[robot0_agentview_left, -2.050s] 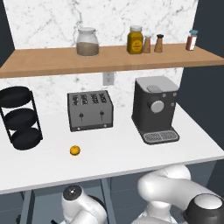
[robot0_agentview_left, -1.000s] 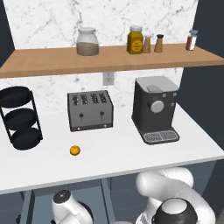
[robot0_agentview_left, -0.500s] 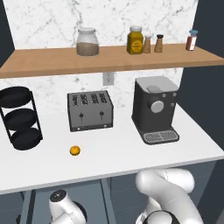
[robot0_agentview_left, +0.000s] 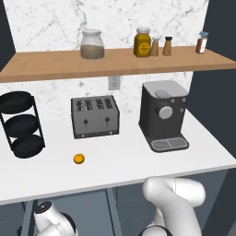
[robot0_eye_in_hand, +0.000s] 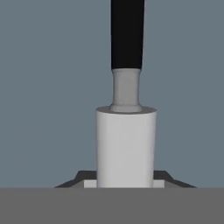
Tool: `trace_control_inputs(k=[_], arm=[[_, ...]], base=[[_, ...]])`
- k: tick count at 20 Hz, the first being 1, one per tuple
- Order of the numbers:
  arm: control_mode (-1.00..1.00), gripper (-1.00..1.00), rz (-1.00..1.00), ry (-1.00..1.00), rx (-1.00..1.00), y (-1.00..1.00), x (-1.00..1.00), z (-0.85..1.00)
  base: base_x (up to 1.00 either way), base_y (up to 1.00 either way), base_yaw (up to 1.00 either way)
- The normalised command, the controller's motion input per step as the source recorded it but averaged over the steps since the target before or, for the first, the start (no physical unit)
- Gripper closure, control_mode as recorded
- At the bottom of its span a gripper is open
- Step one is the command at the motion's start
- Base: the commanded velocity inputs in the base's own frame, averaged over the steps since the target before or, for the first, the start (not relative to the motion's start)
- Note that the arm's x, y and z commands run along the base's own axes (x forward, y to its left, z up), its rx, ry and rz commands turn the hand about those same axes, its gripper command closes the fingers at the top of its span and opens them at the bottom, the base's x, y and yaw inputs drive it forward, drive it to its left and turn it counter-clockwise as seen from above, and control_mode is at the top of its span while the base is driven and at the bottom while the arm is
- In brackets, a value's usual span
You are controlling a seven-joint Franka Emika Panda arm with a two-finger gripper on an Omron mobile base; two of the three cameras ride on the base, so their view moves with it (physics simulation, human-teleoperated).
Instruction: Pick the rolling pin from the drawer and place it on the counter.
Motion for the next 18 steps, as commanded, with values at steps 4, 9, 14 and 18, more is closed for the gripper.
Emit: trace_control_inputs(k=[4,9,14,18], arm=[[-1.0,1.0,-0.01,-0.01,-0.05,0.47,-0.59,0.22],[-1.0,1.0,-0.09,-0.05,-0.05,0.06,-0.58,0.97],[-1.0,1.0,-0.04,-0.12,-0.03,0.0,-0.37,1.0],[-1.0,1.0,-0.05,-0.17,-0.03,0.0,-0.3,0.97]], base=[[0.0,0.0,0.0],[0.0,0.0,0.0],[0.0,0.0,0.0],[0.0,0.0,0.0]])
